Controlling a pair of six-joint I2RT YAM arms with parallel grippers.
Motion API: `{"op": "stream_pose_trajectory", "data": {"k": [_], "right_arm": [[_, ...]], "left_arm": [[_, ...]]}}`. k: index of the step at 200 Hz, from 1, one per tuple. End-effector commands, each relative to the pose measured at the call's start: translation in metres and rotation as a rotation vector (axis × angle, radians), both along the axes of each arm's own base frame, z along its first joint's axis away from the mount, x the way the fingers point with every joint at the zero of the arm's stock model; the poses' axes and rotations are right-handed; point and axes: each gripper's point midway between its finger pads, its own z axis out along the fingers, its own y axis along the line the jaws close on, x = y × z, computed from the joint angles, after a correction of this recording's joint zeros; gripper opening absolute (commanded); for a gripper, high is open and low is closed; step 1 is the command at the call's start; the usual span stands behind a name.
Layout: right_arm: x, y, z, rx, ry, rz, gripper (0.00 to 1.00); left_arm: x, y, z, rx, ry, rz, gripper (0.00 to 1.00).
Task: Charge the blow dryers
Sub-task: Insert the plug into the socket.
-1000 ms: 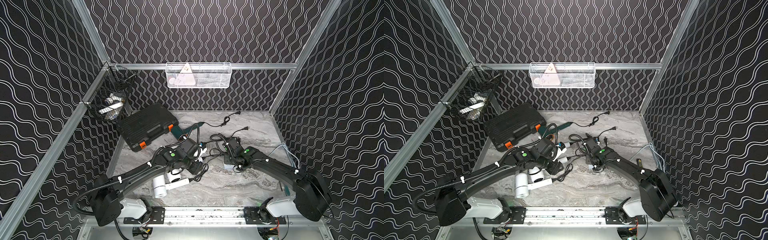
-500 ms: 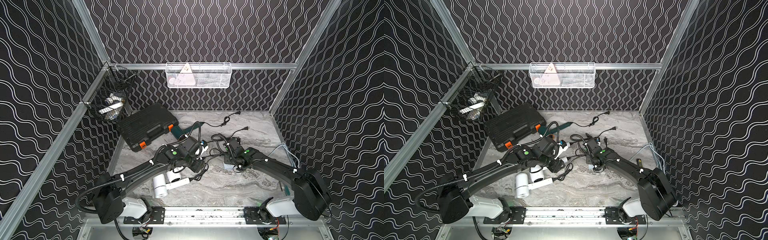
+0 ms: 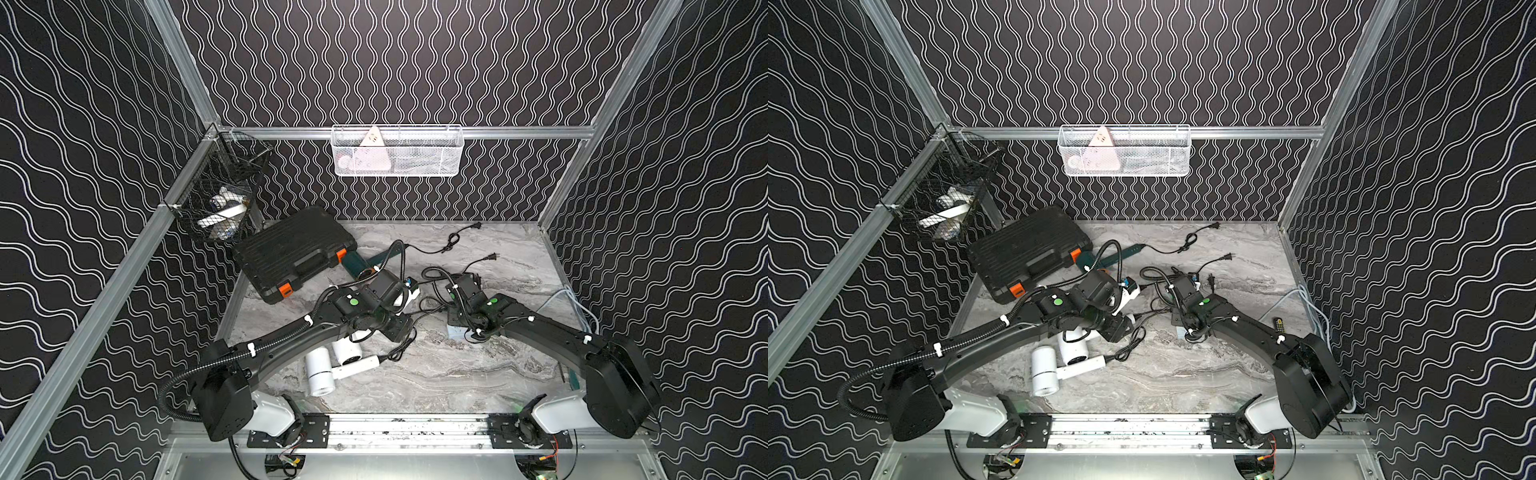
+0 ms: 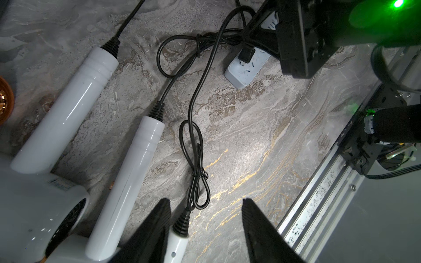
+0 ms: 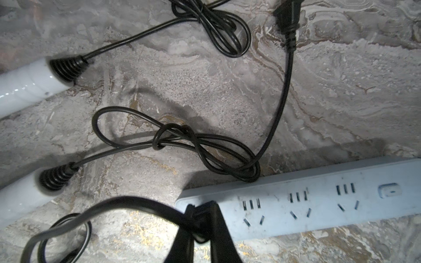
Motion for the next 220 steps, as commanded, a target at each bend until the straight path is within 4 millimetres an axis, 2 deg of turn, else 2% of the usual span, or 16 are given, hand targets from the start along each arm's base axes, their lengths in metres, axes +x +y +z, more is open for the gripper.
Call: {"op": "stream_pose_trajectory", "data": {"k": [1,37,101,149,220], "right_arm": [[0.007,-0.004,0.005,-0.028,-0.027,-0.008,0.0],[0.006,-0.006,0.001,-0.028,-0.018,-0.009,0.0],[-0.008,-0.002,-0.014,0.048,0.008,-0.017,0.0],[-0.014,-0.003,-0.015,0.07,0.011,-0.027,0.0],[-0.024,-0.006,-0.018,0.009,0.011,-0.02,0.0]], "left_arm": [[0.0,0.0,0.002,0.006,-0.007,-0.017,0.56],[0.0,0.001,0.001,0.012,-0.007,-0.018,0.56],[0.0,0.001,0.003,0.007,-0.01,-0.016,0.56],[-0.001,0.001,0.004,0.004,-0.01,-0.017,0.56],[-0.005,0.005,0.005,-0.001,-0.014,-0.011,0.56]]}}
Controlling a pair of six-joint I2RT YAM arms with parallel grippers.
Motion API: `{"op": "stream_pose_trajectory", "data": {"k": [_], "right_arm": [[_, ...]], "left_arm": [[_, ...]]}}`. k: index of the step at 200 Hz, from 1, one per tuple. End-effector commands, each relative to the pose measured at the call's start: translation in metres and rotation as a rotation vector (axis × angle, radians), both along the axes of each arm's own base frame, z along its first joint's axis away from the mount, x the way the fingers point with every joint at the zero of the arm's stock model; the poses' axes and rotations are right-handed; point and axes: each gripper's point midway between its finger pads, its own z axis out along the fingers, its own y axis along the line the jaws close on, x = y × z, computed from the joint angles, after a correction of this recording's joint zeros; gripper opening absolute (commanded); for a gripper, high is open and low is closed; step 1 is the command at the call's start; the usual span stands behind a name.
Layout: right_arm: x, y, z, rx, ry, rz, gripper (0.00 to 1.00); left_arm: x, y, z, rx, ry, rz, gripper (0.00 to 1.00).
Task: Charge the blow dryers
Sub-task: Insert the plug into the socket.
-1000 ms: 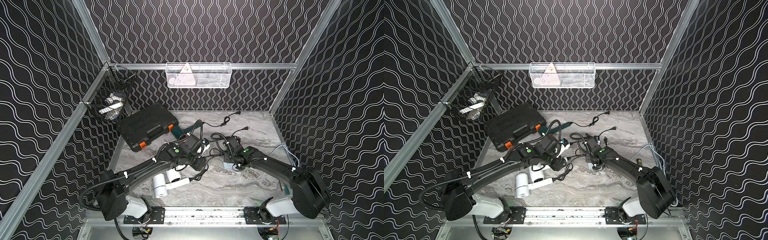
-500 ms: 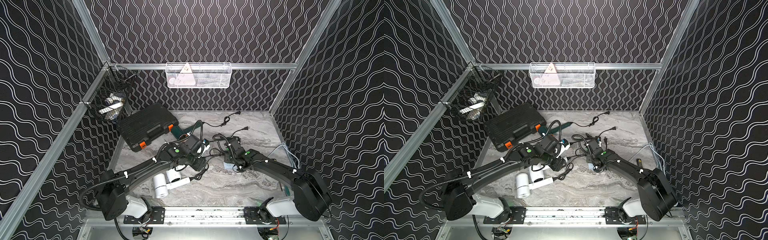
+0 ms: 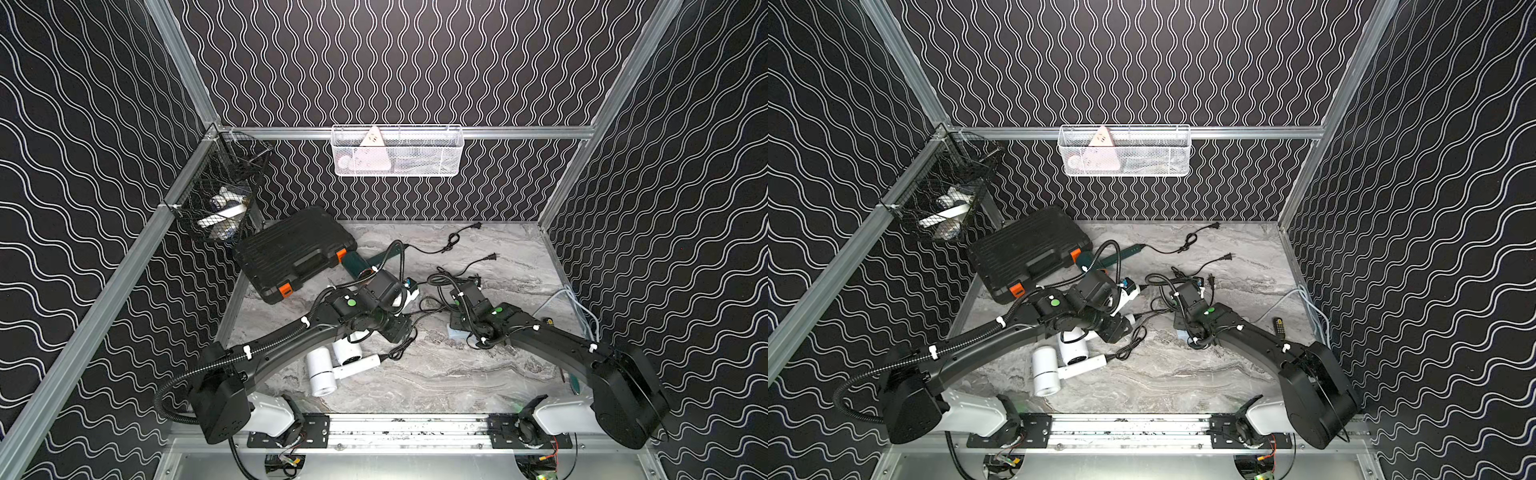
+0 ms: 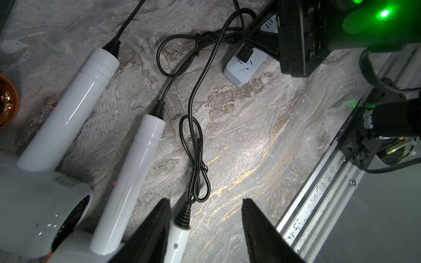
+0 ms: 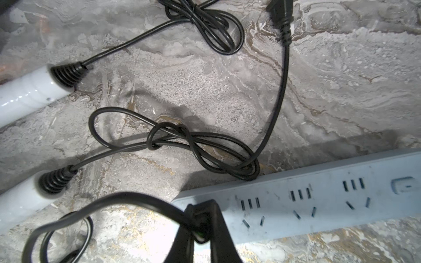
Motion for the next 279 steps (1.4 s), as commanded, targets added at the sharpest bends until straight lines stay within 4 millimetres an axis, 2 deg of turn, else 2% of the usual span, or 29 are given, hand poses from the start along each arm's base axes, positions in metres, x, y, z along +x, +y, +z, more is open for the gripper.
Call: {"op": "stream_pose_trajectory", "data": {"k": [1,75,216,246,279], "right_arm": [[-0.015,-0.005,-0.009,-0.04,0.052,-0.002,0.0],[-0.025,-0.004,-0.017,-0.038,0.075,-0.014,0.0],[-0.04,0.002,-0.052,-0.011,0.199,-0.02,0.0],[-0.045,0.003,-0.051,0.01,0.214,-0.019,0.0],[-0.057,0.008,-0.047,0.008,0.304,0.013,0.0]], "left_arm": [[0.0,0.002,0.002,-0.007,-0.007,0.005,0.56],[-0.002,0.003,0.004,-0.012,-0.011,0.004,0.56],[-0.003,0.004,0.006,-0.015,-0.011,0.007,0.57],[-0.004,0.005,0.008,-0.014,-0.015,0.006,0.56],[-0.004,0.006,0.008,-0.018,-0.017,0.011,0.57]]}}
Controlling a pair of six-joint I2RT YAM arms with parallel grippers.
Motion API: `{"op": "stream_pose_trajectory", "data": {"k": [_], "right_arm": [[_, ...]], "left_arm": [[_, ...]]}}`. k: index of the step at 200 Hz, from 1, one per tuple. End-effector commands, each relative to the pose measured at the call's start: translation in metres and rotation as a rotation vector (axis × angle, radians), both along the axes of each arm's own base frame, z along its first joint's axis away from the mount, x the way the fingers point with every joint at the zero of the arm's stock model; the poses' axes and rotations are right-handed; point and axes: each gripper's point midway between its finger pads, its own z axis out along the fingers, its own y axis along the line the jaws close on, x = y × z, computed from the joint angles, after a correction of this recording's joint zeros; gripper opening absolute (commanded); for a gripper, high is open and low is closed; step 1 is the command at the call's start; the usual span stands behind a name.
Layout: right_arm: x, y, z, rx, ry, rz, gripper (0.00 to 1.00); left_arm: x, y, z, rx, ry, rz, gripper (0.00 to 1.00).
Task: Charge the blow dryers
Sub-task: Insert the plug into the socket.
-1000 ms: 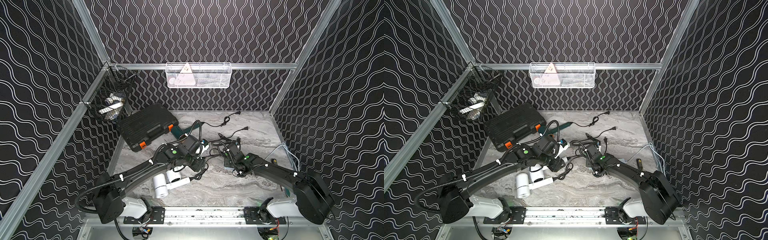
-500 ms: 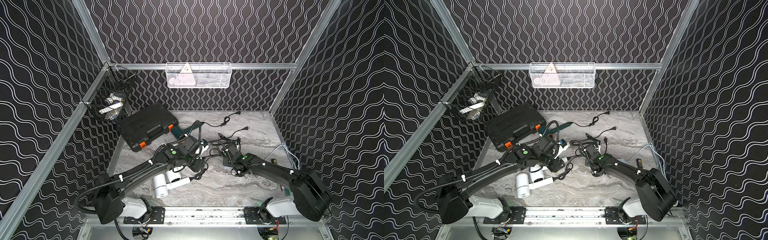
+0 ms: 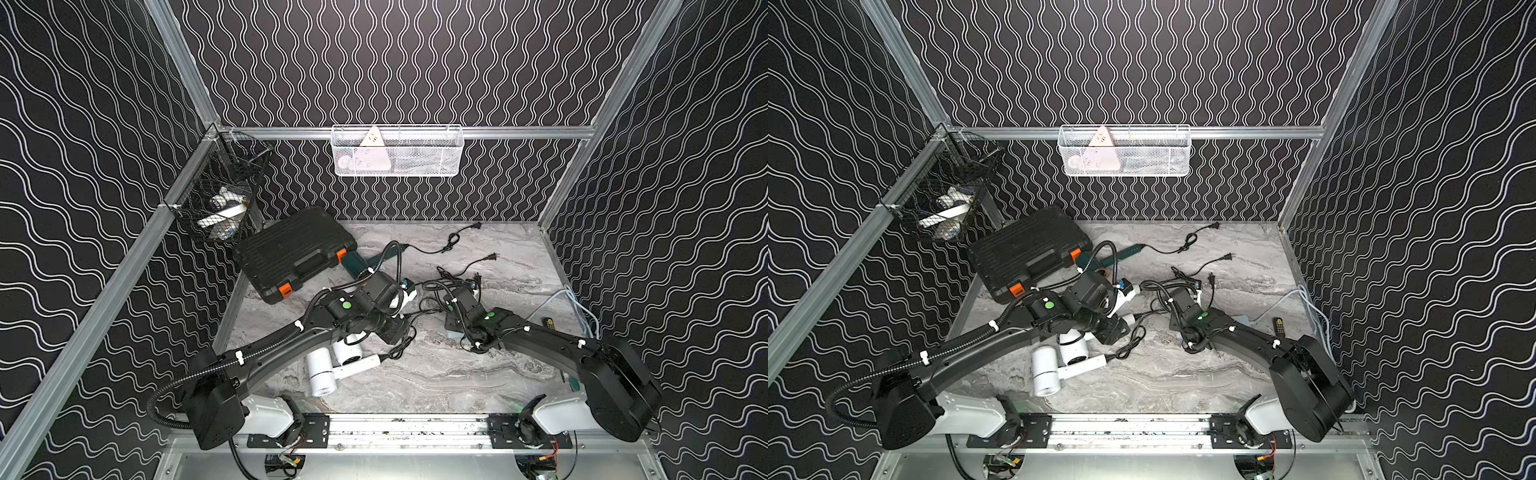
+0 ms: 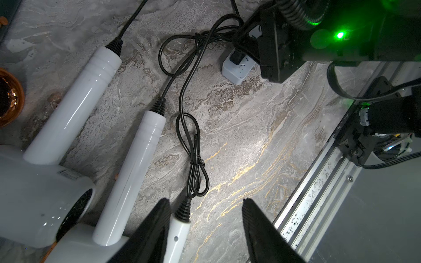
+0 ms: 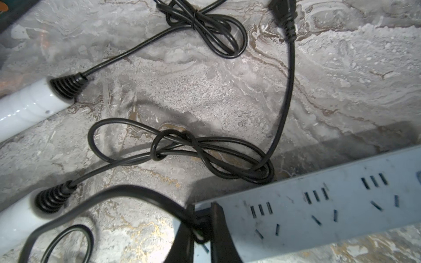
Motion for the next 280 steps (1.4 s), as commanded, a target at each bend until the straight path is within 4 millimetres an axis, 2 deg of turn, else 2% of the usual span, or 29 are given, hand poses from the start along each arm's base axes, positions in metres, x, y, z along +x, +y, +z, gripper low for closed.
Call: {"op": "stream_pose_trajectory", "data": {"k": [1,49,109,155,164,176,206,231,280], "right_arm": [[-0.058,0.0,-0.031,0.006,0.32,0.059,0.0],[-0.069,0.003,-0.028,-0.009,0.446,0.086,0.0],[-0.067,-0.006,-0.032,0.023,0.533,0.069,0.0],[-0.056,-0.014,-0.029,0.02,0.548,0.084,0.0],[-0.053,-0.015,-0.026,0.01,0.543,0.087,0.04],[-0.05,-0.015,-0.022,0.005,0.531,0.093,0.16],[-0.041,-0.016,-0.013,-0.019,0.506,0.098,0.28],[-0.035,-0.015,-0.007,-0.032,0.488,0.101,0.31],[-0.022,-0.011,-0.003,-0.041,0.464,0.108,0.31]], "left_arm": [[0.001,0.001,0.003,-0.009,-0.006,0.011,0.57],[-0.001,0.001,0.005,-0.019,-0.008,0.011,0.57],[-0.003,0.006,0.007,-0.011,-0.018,0.01,0.57],[-0.005,0.007,0.005,-0.007,-0.015,0.008,0.57],[-0.005,0.008,0.006,-0.007,-0.017,0.007,0.57],[-0.005,0.008,0.007,-0.006,-0.02,0.01,0.57],[-0.005,0.009,0.009,-0.006,-0.025,0.008,0.57],[-0.005,0.009,0.01,-0.008,-0.027,0.009,0.57],[-0.005,0.01,0.008,-0.004,-0.023,0.011,0.57]]}}
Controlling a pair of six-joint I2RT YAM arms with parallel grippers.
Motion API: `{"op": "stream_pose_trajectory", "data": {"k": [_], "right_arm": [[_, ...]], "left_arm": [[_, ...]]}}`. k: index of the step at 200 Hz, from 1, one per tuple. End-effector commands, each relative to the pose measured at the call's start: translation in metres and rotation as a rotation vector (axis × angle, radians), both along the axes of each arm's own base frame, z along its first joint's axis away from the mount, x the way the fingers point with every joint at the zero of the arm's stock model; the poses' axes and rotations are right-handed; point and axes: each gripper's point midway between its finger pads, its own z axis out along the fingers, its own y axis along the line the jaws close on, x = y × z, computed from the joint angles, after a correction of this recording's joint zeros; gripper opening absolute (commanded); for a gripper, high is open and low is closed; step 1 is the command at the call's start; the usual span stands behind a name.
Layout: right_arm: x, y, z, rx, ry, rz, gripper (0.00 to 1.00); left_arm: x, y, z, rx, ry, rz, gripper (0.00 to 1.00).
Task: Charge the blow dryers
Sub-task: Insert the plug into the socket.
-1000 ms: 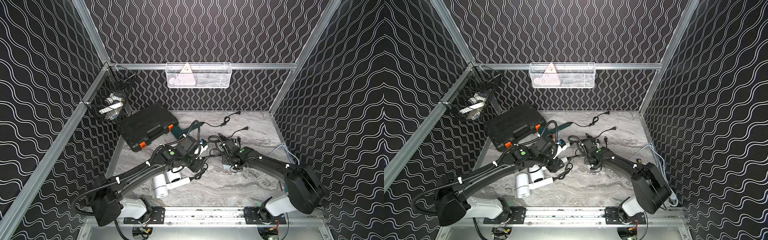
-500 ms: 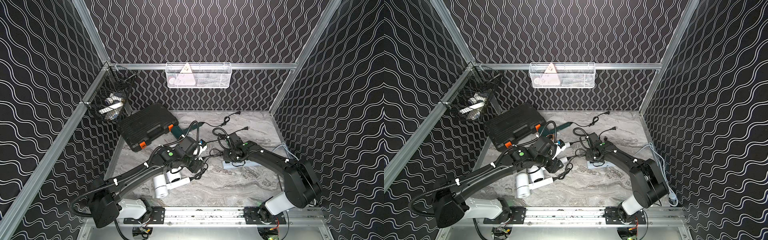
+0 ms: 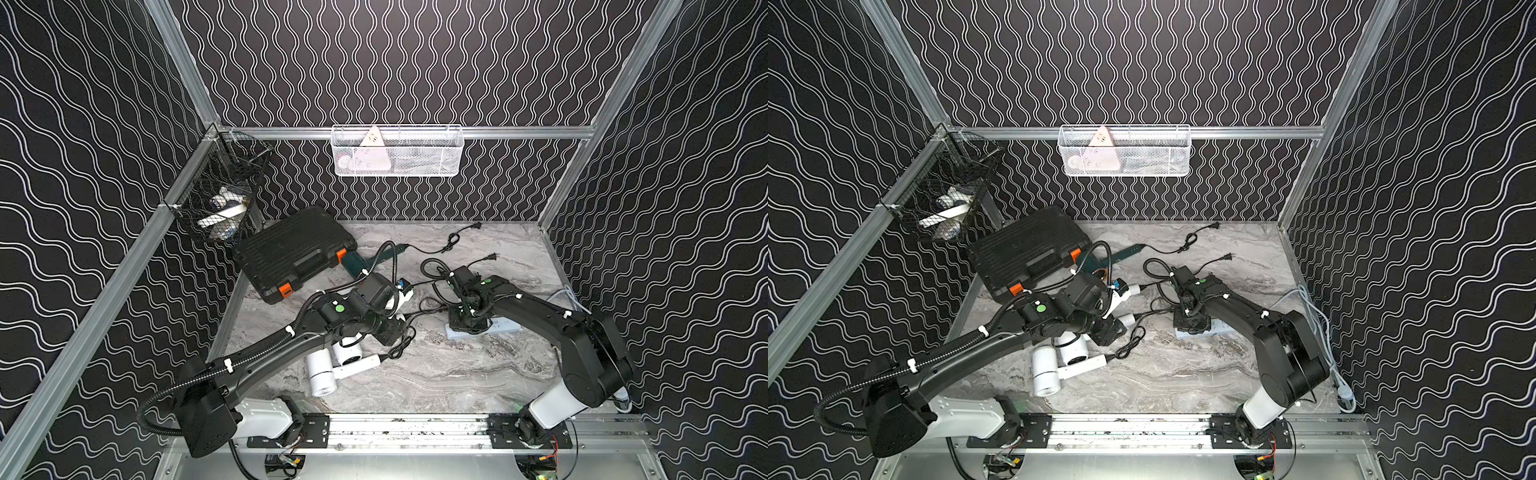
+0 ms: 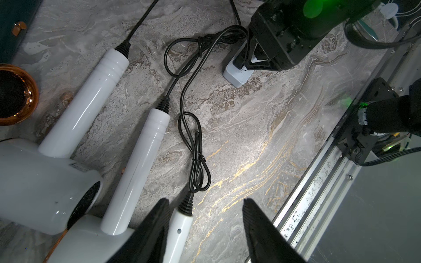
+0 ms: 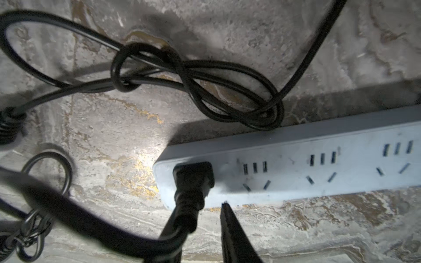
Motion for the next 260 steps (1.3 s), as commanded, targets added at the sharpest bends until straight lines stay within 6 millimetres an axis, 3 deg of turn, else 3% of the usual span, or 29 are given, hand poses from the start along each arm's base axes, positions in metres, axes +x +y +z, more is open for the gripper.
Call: {"op": "stream_pose_trajectory", "data": {"k": [1,15,27,41,91,118,196,260], "right_arm": [[0.002,-0.003,0.002,-0.028,0.002,0.004,0.31],[0.005,-0.001,0.002,-0.025,0.0,0.01,0.33],[0.007,0.001,0.002,-0.021,0.002,0.014,0.43],[0.009,0.003,0.003,-0.014,-0.005,0.016,0.47],[0.02,0.009,0.015,0.019,-0.065,0.013,0.49],[0.019,0.006,0.006,-0.008,-0.041,0.017,0.49],[0.021,0.005,-0.005,-0.022,-0.037,0.01,0.29],[0.016,-0.003,-0.015,-0.066,-0.013,0.02,0.22]], "left_arm": [[-0.001,0.002,0.001,0.002,0.001,0.003,0.57],[-0.001,0.001,0.001,-0.001,0.001,0.003,0.57],[-0.001,0.001,0.0,0.001,0.003,0.004,0.57],[-0.001,0.001,0.0,0.001,0.003,0.004,0.57],[-0.001,0.002,-0.001,0.0,0.005,0.008,0.57],[-0.001,0.002,-0.002,-0.002,0.007,0.008,0.57],[-0.002,0.004,-0.002,0.003,0.009,0.011,0.57],[-0.002,0.004,-0.001,0.004,0.004,0.012,0.57]]}}
